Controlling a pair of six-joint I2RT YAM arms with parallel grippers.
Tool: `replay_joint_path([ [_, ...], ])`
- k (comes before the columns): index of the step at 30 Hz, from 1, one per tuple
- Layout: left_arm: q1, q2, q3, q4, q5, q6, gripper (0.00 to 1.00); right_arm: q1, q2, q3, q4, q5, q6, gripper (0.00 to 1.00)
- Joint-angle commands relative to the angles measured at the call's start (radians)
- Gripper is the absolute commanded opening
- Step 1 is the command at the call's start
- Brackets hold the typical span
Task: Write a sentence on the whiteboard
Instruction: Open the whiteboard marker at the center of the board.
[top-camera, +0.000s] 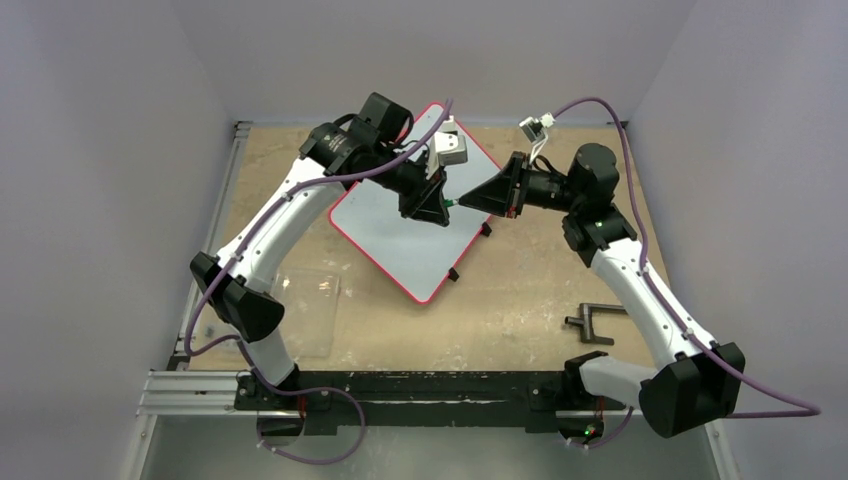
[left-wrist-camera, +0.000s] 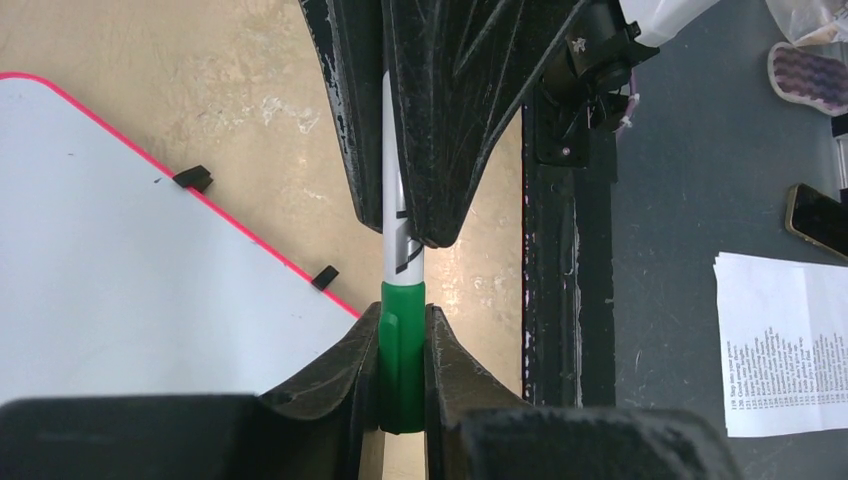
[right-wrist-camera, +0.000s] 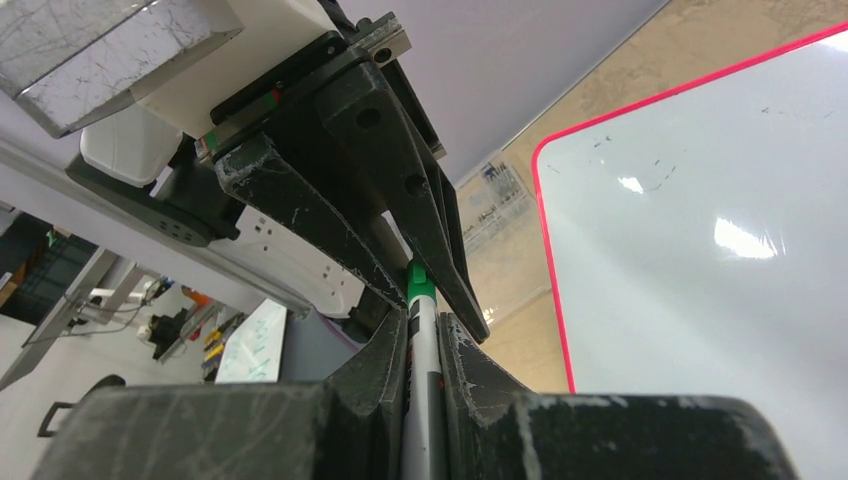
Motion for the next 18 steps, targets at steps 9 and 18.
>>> replay_joint_path([
  [9, 0.007, -0.17, -0.203, 0.228, -0.104, -0.022, 0.0, 0.008, -0.018, 0.04, -0.021, 0.058, 0.084, 0.0],
  [18, 0.029, -0.278, -0.36, 0.297, -0.178, -0.01, 0.0, 0.007, -0.003, 0.09, -0.182, 0.115, 0.037, 0.0],
])
